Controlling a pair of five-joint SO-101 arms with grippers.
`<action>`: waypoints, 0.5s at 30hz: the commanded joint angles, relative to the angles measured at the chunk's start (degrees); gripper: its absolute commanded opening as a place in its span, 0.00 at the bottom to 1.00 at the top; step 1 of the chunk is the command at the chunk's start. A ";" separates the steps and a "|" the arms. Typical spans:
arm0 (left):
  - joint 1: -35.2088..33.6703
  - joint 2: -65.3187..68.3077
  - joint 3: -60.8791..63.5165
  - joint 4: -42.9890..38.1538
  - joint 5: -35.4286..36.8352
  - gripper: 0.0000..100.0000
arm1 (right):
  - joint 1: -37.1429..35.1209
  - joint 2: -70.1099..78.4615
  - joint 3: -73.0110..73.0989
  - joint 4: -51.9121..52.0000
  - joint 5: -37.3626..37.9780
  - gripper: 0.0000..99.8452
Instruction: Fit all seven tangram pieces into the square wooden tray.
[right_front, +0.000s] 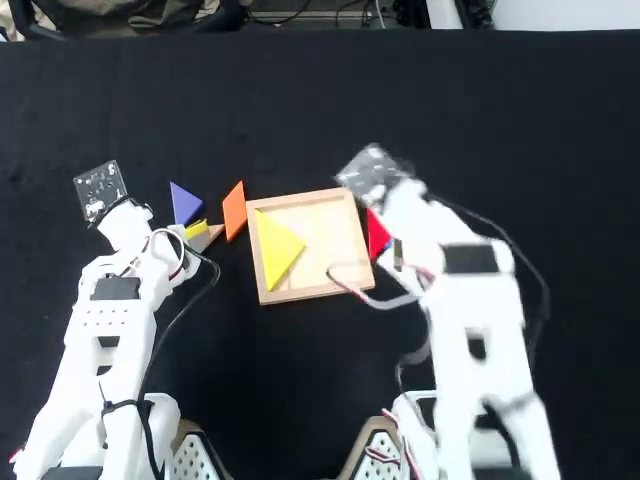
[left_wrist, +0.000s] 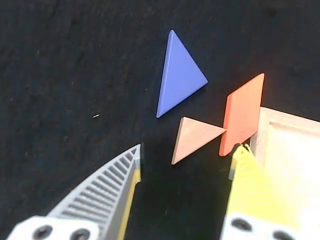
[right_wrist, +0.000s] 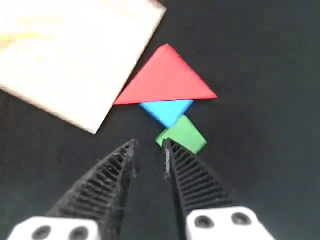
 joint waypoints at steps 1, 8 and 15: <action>0.31 0.35 -0.40 -1.05 0.26 0.29 | -0.79 13.76 -8.31 -1.23 14.07 0.09; 0.40 0.44 -0.31 -2.73 0.18 0.29 | -1.05 40.22 -32.92 12.84 23.30 0.30; 0.31 0.44 -0.40 -2.81 0.18 0.29 | -0.88 54.99 -51.47 21.10 31.56 0.36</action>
